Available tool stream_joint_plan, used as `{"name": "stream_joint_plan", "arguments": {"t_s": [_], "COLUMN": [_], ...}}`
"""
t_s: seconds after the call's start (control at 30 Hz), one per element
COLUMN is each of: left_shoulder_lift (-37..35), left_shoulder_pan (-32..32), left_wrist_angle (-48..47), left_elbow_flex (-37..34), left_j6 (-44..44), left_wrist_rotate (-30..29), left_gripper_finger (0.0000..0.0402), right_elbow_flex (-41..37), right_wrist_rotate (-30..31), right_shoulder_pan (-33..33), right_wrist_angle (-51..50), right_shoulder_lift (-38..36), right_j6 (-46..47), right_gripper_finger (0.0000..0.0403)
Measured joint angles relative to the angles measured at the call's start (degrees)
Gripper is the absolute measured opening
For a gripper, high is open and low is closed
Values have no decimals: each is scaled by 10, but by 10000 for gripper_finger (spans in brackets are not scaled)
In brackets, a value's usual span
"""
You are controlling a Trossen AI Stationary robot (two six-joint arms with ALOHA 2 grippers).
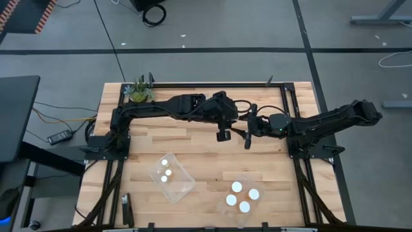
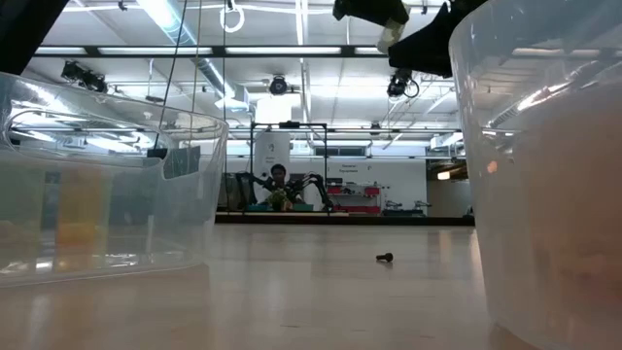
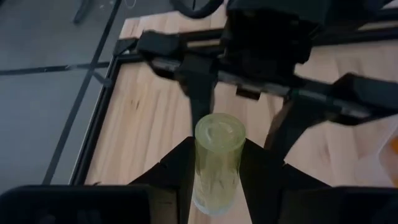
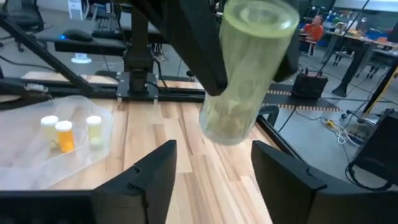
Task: Pick and place medicine bottles into bin by pill shape (circle, oval)
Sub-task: Adjust the small yellow pill bottle
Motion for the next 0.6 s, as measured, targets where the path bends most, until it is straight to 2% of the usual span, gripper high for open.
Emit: {"name": "stream_joint_plan", "arguments": {"t_s": [0.17, 0.3, 0.6], "left_shoulder_lift": [0, 0, 0], "left_shoulder_pan": [0, 0, -1], "left_wrist_angle": [19, 37, 41], "left_elbow_flex": [0, 0, 0], "left_j6": [-2, -13, -17], "left_wrist_rotate": [11, 27, 31], "left_gripper_finger": [115, 112, 116], "right_elbow_flex": [0, 0, 0], "right_wrist_rotate": [1, 2, 11], "right_shoulder_pan": [0, 0, 3], "right_wrist_angle": [16, 26, 52], "right_shoulder_lift": [0, 0, 0], "right_j6": [2, 1, -12], "right_gripper_finger": [243, 249, 205]}}
